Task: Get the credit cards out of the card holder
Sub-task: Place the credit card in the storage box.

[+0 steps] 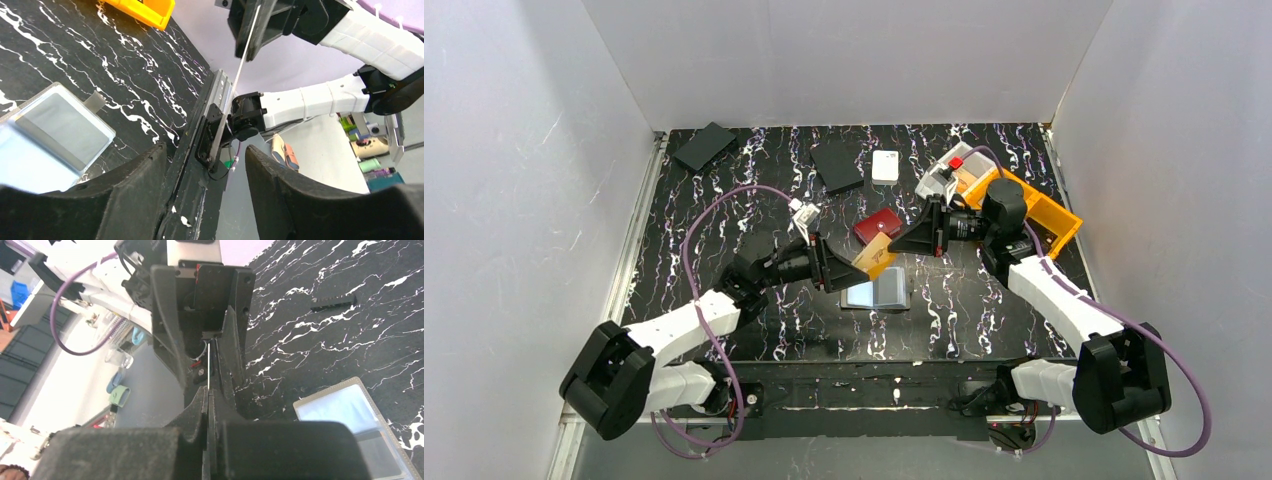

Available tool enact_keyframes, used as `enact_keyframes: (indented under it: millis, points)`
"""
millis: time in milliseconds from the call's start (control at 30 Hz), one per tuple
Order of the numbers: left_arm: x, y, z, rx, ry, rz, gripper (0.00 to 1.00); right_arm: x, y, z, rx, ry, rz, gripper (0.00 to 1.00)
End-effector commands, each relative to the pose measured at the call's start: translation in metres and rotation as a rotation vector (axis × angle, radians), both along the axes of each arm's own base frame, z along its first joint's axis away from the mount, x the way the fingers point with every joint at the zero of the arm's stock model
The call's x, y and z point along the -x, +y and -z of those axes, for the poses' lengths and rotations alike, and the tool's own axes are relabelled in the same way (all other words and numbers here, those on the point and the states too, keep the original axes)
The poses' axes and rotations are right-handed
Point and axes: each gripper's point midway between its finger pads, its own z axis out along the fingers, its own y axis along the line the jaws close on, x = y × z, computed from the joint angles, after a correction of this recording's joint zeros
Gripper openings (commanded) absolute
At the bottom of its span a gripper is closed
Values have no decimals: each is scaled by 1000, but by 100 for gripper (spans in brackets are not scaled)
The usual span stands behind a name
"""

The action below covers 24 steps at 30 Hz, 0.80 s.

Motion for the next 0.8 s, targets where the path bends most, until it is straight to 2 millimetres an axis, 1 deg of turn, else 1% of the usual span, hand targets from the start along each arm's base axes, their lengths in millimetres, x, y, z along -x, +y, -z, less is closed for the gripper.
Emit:
enact_keyframes:
  millis: [0,133,167,233,367,433,467,500,567,600,633,667,700,767]
  points:
    - [-11,8,-13,42,-67,-98,51,-5,0,-18,-53,-19,33,1]
    - [-14,7,-21,65,-79,-111,35,-7,0,-15,-51,-9,45,1]
    - [-15,6,-23,69,-79,-112,32,-7,-1,-14,-50,-7,47,1]
    - [-17,5,-25,75,-79,-114,31,-6,-1,-12,-49,-3,49,1]
    - [-19,3,-31,99,-80,-114,33,-4,-2,-10,-47,-2,52,1]
    - [-19,2,-33,111,-78,-111,31,-5,-2,-10,-46,-2,52,1]
    - [-20,1,-33,116,-77,-110,27,-5,-2,-10,-46,-1,53,1]
    - [-19,1,-34,121,-78,-107,20,-5,-2,-9,-45,-1,53,1]
    - [-16,1,-35,126,-79,-94,2,-4,-2,-6,-33,-1,50,1]
    - [-14,1,-35,125,-80,-84,0,-3,-3,-3,-16,-20,41,4]
    - [-11,2,-34,120,-88,-64,0,-2,-4,2,11,-64,29,13]
    - [-7,3,-31,103,-97,-39,0,-1,-7,9,50,-109,19,26]
    - [-4,4,-26,68,-105,-14,0,1,-10,13,87,-161,7,35]
    - [7,10,-5,-66,-102,48,0,7,-17,19,159,-261,-38,56]
